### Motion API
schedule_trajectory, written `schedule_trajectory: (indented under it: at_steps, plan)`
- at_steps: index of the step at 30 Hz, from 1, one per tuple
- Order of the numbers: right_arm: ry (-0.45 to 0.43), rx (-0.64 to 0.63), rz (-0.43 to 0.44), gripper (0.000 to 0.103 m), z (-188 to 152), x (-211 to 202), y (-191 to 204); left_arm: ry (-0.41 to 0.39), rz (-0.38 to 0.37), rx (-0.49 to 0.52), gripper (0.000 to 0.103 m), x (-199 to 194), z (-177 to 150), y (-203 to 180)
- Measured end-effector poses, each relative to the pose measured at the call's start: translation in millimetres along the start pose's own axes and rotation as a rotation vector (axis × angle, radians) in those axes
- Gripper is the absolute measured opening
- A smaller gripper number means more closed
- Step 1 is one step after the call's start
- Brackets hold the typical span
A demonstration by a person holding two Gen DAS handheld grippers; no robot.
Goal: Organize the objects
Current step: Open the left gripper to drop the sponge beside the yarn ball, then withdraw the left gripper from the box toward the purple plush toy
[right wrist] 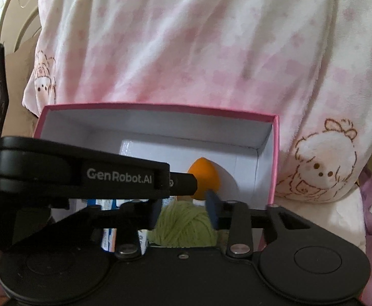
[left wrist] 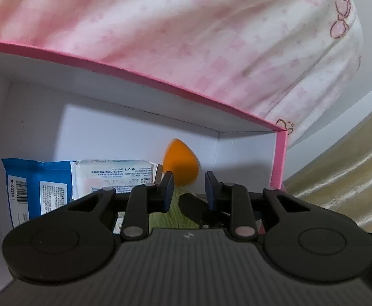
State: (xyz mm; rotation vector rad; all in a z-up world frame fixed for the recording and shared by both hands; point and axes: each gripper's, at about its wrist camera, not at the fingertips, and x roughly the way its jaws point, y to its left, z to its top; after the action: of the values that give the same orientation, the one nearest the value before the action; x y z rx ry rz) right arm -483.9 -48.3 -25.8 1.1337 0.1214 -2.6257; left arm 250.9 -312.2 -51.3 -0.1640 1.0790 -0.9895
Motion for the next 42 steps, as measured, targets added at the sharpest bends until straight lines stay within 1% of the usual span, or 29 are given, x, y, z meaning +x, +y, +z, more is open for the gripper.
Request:
schedule_trajectory:
  at_steps: [5, 9, 12, 15, 16, 17, 18, 20, 24, 26, 28, 29, 31, 33, 35, 38, 42]
  plan:
    - [-0.001, 0.019, 0.019, 0.036, -2, -9, -5, -0.014, 0.028, 0.034, 0.025, -11, -4, -8]
    - [-0.019, 0.027, 0.011, 0.038, -5, -31, -1, -0.016, 0.054, 0.071, 0.025, -35, -7, -20]
    - [-0.033, 0.046, 0.014, 0.04, -9, -54, 2, -0.022, 0.091, 0.135, 0.029, -61, -13, -35]
    - [-0.055, 0.042, 0.004, 0.045, -16, -84, 9, -0.013, 0.117, 0.189, 0.031, -93, -21, -46]
    - [-0.061, 0.043, 0.006, 0.047, -17, -92, 11, -0.011, 0.127, 0.204, 0.034, -103, -23, -50]
    - [-0.064, 0.047, 0.013, 0.048, -17, -100, 13, -0.013, 0.137, 0.22, 0.039, -111, -25, -52]
    - [-0.066, 0.05, 0.019, 0.048, -18, -108, 16, -0.022, 0.151, 0.236, 0.04, -122, -28, -55]
    - [-0.063, 0.038, 0.018, 0.048, -19, -122, 25, -0.028, 0.173, 0.237, 0.041, -141, -35, -56]
    - [-0.056, -0.009, 0.025, 0.052, -25, -151, 49, -0.023, 0.169, 0.253, 0.041, -176, -47, -59]
    - [-0.05, -0.025, 0.033, 0.056, -28, -165, 58, -0.022, 0.179, 0.274, 0.045, -192, -54, -61]
    - [-0.04, -0.046, 0.046, 0.059, -32, -178, 68, -0.017, 0.188, 0.285, 0.047, -210, -61, -59]
    - [-0.035, -0.055, 0.054, 0.063, -35, -184, 72, -0.012, 0.192, 0.289, 0.048, -220, -65, -58]
    - [-0.029, -0.074, 0.072, 0.068, -41, -197, 82, -0.003, 0.195, 0.302, 0.051, -236, -73, -56]
    - [-0.019, -0.087, 0.087, 0.07, -47, -207, 89, 0.006, 0.198, 0.312, 0.054, -249, -80, -52]
    - [-0.006, -0.098, 0.11, 0.075, -55, -216, 97, 0.02, 0.195, 0.311, 0.057, -259, -88, -46]
    - [0.009, -0.108, 0.146, 0.078, -67, -225, 106, 0.033, 0.192, 0.311, 0.062, -271, -98, -34]
    - [0.03, -0.11, 0.181, 0.079, -85, -224, 117, 0.044, 0.216, 0.307, 0.064, -275, -111, -15]
